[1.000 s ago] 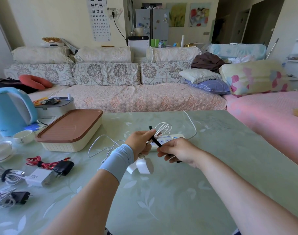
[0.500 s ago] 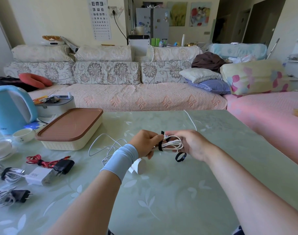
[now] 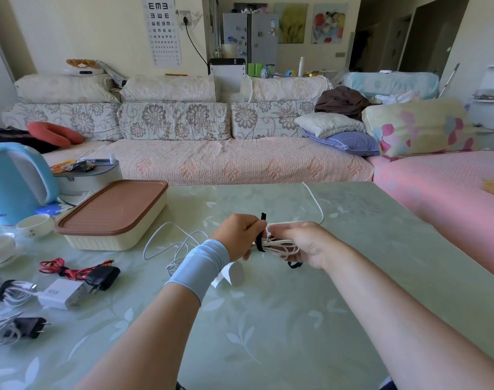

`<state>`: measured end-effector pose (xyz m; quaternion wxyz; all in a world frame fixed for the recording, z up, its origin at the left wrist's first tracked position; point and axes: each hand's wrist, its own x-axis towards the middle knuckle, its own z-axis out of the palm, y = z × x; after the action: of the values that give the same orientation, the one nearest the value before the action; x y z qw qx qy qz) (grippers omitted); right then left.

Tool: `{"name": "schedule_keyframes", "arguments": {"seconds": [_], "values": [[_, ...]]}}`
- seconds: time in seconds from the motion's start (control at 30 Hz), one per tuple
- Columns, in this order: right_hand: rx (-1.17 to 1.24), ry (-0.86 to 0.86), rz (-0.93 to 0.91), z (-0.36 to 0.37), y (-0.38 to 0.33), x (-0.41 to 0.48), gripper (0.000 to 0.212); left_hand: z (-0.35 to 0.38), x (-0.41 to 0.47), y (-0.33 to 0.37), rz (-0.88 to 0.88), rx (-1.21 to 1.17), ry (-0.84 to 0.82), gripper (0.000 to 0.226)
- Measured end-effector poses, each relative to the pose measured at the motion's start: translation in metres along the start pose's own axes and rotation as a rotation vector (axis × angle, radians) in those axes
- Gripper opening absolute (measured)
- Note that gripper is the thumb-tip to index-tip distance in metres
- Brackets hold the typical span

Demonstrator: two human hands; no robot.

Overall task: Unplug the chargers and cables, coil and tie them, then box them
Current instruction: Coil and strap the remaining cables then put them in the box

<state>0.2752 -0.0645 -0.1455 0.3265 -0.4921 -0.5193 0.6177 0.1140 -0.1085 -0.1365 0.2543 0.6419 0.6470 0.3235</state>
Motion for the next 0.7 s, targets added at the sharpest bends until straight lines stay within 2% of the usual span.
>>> {"name": "schedule_keyframes", "arguments": {"seconds": [0.03, 0.17, 0.23, 0.33, 0.4, 0.5, 0.53, 0.6, 0.7], "values": [[-0.030, 0.022, -0.034, 0.000, 0.000, -0.001, 0.008, 0.001, 0.000, 0.000, -0.026, 0.012, -0.038, 0.037], [-0.204, 0.208, -0.188, 0.003, 0.001, 0.000, 0.017, 0.012, 0.000, 0.000, -0.150, 0.041, -0.156, 0.034], [-0.302, 0.304, -0.262, 0.007, -0.001, -0.002, 0.009, 0.014, 0.002, 0.003, -0.191, 0.039, -0.148, 0.032], [-0.433, 0.349, -0.430, 0.012, -0.003, -0.007, 0.011, 0.011, 0.005, 0.004, -0.277, -0.019, -0.088, 0.029], [-0.537, 0.343, -0.603, 0.017, -0.003, -0.012, 0.010, 0.009, 0.006, 0.000, -0.330, -0.024, -0.067, 0.025], [-0.792, 0.299, -0.957, 0.028, -0.001, -0.016, 0.011, 0.005, 0.004, -0.003, -0.382, 0.010, -0.065, 0.018], [-0.843, 0.237, -0.989, 0.032, -0.002, -0.020, 0.008, 0.002, 0.003, -0.002, -0.385, 0.018, -0.047, 0.022], [-0.910, 0.141, -0.909, 0.039, -0.005, -0.029, 0.004, -0.004, 0.004, -0.007, -0.368, -0.023, 0.010, 0.028], [-0.817, 0.104, -0.781, 0.044, -0.003, -0.032, 0.005, -0.011, 0.003, -0.010, -0.415, -0.196, 0.070, 0.028]]}}
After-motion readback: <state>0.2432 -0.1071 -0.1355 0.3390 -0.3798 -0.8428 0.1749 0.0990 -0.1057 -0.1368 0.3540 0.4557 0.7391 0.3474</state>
